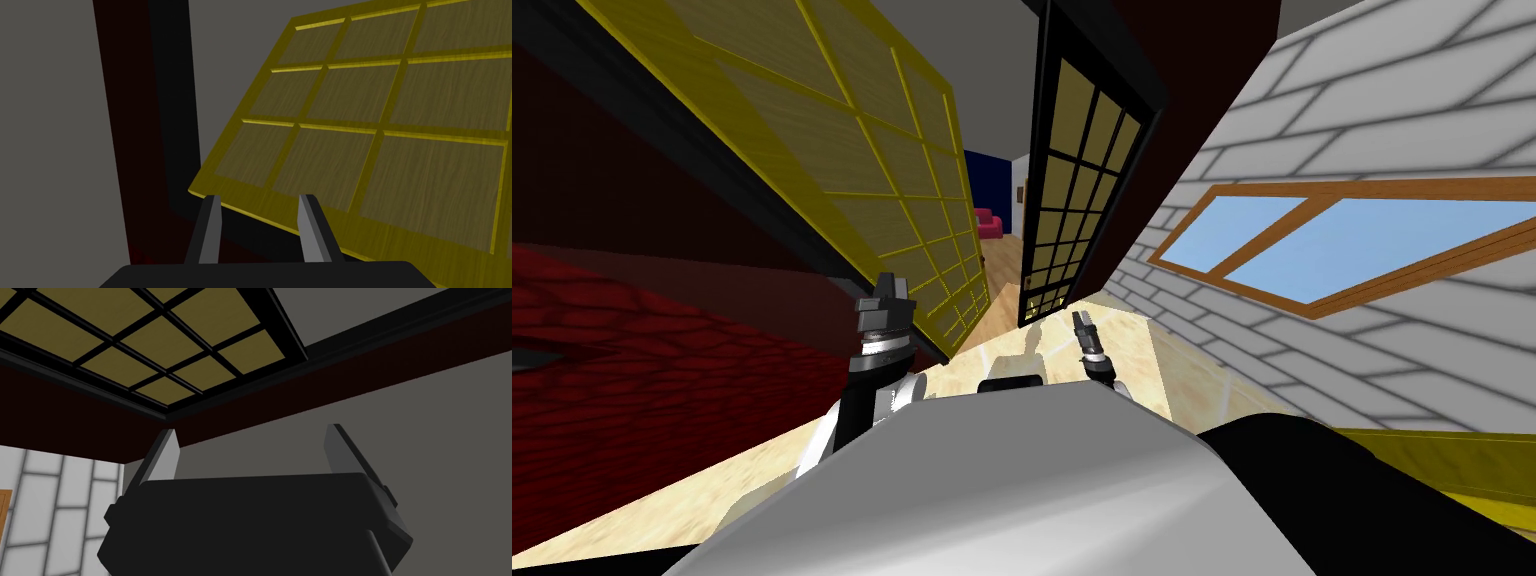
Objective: Push the door open
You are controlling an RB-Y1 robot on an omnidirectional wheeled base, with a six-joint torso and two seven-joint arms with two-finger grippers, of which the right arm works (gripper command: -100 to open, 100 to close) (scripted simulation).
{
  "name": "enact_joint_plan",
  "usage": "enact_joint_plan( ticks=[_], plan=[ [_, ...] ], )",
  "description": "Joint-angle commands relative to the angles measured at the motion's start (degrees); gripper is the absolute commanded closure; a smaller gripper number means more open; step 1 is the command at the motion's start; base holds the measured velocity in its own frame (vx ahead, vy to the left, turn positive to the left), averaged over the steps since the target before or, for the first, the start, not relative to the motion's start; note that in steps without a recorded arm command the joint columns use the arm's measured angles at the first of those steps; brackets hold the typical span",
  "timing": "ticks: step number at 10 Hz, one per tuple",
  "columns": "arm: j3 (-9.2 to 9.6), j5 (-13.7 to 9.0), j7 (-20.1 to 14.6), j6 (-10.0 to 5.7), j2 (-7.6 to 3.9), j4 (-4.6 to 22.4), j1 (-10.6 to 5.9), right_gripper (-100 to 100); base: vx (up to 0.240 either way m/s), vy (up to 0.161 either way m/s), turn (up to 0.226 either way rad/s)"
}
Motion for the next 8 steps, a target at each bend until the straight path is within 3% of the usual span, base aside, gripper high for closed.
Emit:
enact_joint_plan(
  ticks=[1,8],
  plan=[
    [-0.32,0.6,1.6,-1.26,-0.02,1.9,0.19,-100,0.098,-0.015,0.051],
    [-1.8,3.3,7.9,-6.0,-0.1,9.2,1.49,-100,0.1,-0.006,0.052]
  ],
)
